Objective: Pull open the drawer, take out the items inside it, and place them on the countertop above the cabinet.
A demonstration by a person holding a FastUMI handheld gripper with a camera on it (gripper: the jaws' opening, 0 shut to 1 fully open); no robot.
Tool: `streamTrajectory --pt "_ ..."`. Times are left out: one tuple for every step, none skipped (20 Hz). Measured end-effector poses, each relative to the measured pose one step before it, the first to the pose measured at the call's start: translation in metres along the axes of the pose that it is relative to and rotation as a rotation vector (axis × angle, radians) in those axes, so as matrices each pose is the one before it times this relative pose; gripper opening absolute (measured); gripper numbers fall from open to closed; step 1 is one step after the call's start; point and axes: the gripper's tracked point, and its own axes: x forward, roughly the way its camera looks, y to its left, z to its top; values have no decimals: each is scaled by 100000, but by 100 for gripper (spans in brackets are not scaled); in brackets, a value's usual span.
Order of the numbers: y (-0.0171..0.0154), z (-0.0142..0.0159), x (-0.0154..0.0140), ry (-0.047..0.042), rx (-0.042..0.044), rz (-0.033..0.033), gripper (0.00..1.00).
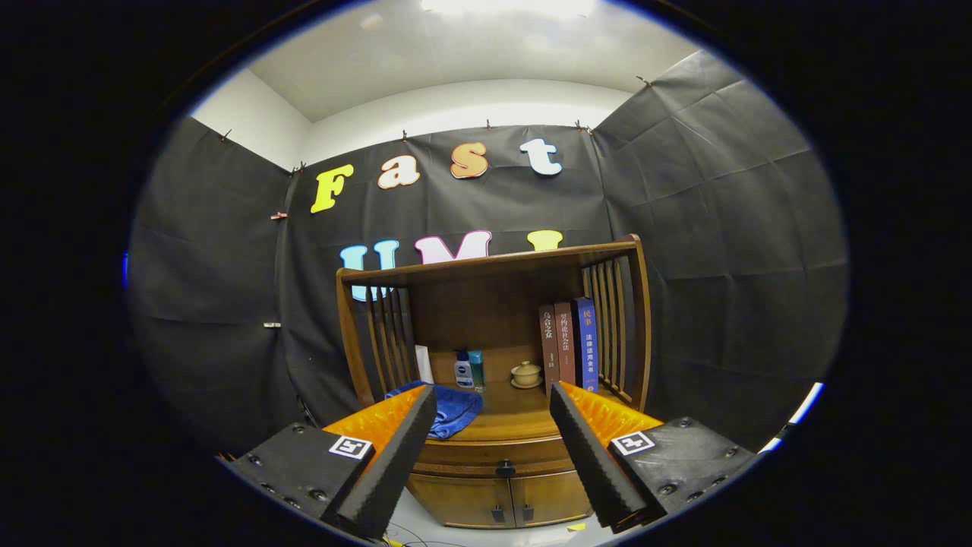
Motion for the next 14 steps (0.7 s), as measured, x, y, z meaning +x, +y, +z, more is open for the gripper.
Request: streamTrajectory --pt "53 -51 115 209 -157 89 98" --pt "11 -148 165 419 -249 -127 99" --pt "-87 -166 64 167 -224 -200 99" --pt "-35 -228 127 183 -24 -155 99" --pt "-15 -320 82 245 152 -227 98" --pt "-123 -349 397 545 287 -330 98" --pt "-115 -594 347 825 336 -331 99" --pt "-133 -699 450 1142 268 -525 99" --pt "-224 -815 190 1046 147 -656 98" --pt "-259 -708 544 1210 -93 -859 98" --pt "-94 -777 510 997 -176 -656 98" --pt "-83 -785 517 1069 -216 -246 99" --pt "-23 -813 540 997 -258 -5 98" --pt "162 -932 740 1125 -270 443 99"
